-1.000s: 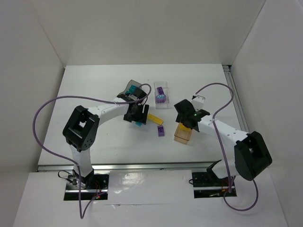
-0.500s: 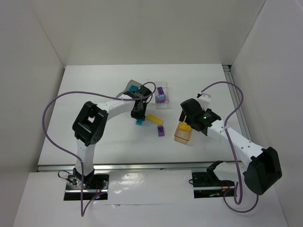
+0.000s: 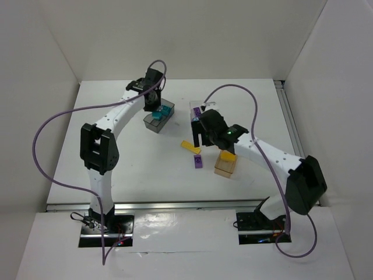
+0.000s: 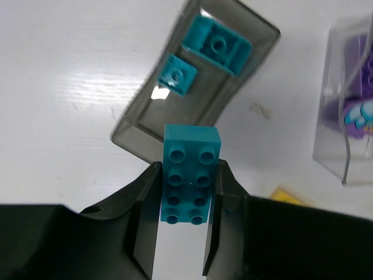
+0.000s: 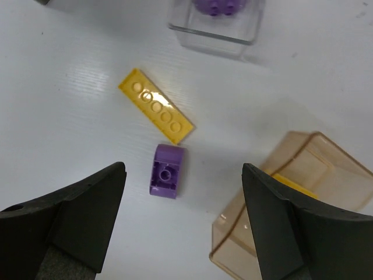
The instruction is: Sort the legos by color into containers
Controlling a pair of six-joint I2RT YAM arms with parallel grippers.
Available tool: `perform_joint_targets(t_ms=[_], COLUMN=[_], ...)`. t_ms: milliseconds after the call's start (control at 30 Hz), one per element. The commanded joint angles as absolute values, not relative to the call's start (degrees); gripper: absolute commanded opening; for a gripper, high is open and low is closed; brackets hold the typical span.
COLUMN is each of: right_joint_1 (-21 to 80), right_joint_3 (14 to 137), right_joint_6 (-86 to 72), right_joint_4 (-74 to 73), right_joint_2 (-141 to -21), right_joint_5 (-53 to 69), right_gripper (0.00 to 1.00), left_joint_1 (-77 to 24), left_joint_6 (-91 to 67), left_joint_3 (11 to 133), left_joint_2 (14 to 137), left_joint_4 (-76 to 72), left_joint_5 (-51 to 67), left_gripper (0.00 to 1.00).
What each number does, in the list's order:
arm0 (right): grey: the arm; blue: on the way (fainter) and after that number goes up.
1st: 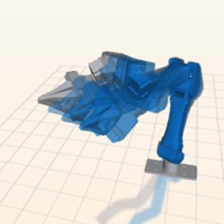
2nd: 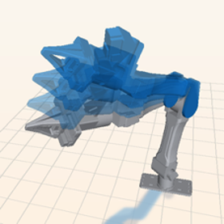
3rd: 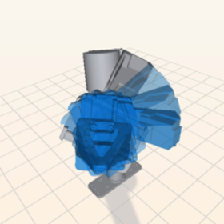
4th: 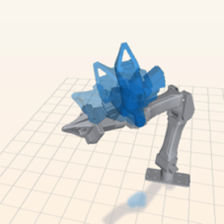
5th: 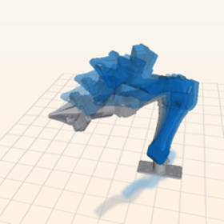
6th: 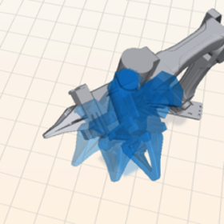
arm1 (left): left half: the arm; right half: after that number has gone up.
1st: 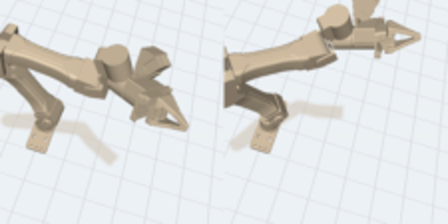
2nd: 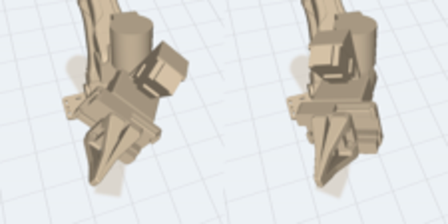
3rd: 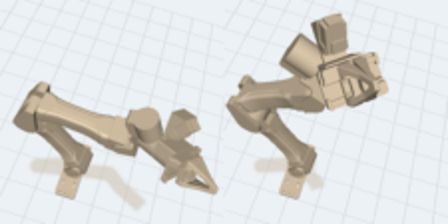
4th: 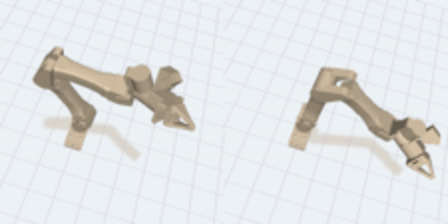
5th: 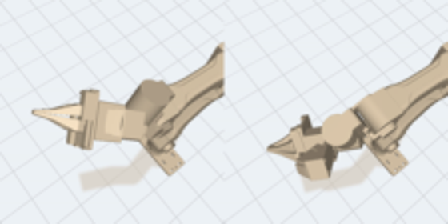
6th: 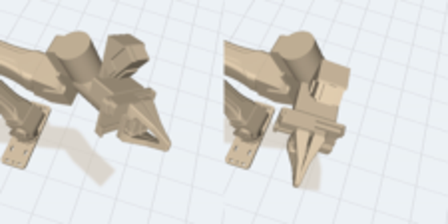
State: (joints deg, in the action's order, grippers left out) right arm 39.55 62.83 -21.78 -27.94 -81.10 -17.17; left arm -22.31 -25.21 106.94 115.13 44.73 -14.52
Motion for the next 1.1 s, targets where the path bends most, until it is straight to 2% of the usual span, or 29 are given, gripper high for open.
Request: perform_joint_targets(t_ms=[0,167,267,300,367,400,433,500,700,933,1033,1067], right_joint_1=[41.92,42.45,42.45,42.45,42.45,42.45,42.45,42.45,41.4,37.45,37.44,37.44], right_joint_3=[66.97,71.18,73.55,73.56,75.05,75.06,75.67,76.99,78.93,78.4,79.01,79.01], right_joint_6=[-14.69,-11.08,-8.36,-7.83,-6.0,-5.11,-4.05,-1.42,-0.18,-0.97,-0.97,-0.97], right_joint_4=[-24.97,-23.55,-23.55,-23.55,-23.55,-23.55,-23.55,-23.55,-22.07,-20.04,-20.56,-20.57], right_joint_2=[-86.21,-94.02,-98.15,-99.13,-101.76,-102.65,-103.44,-105.9,-110.82,-113.73,-115.4,-116.1], right_joint_5=[-14.77,-13.02,-11.52,-11.51,-9.86,-8.89,-8.35,-7.74,-5.19,-2.46,-1.05,-0.53], right_gripper=[0.88,0.89,0.91,0.91,0.94,0.94,0.95,0.95,0.93,0.8,0.72,0.66], left_joint_1=[-20.13,-17.76,-17.75,-17.75,-17.75,-17.75,-17.75,-17.75,-17.75,-16.61,-14.77,-14.77], left_joint_6=[-23.12,-21.98,-20.92,-20.92,-20.92,-20.31,-20.3,-19.78,-19.78,-20.3,-20.3,-20.3], left_joint_3=[112.14,117.5,118.73,118.74,118.74,118.22,118.21,117.69,117.16,113.74,111.28,111.27], left_joint_2=[119.7,124.89,126.47,126.47,126.47,126.47,126.47,125.86,118.75,108.99,106.18,105.65], left_joint_4=[48.6,49.13,48.52,48.52,48.52,48.52,48.52,48.52,48.52,49.04,49.04,49.04], left_joint_5=[-16.17,-15.56,-14.33,-14.33,-13.54,-13.54,-13.54,-13.54,-15.02,-15.64,-14.6,-14.59], left_gripper=[0.25,0.26,0.31,0.45,0.63,0.67,0.79,0.87,0.88,0.88,0.88,0.88])
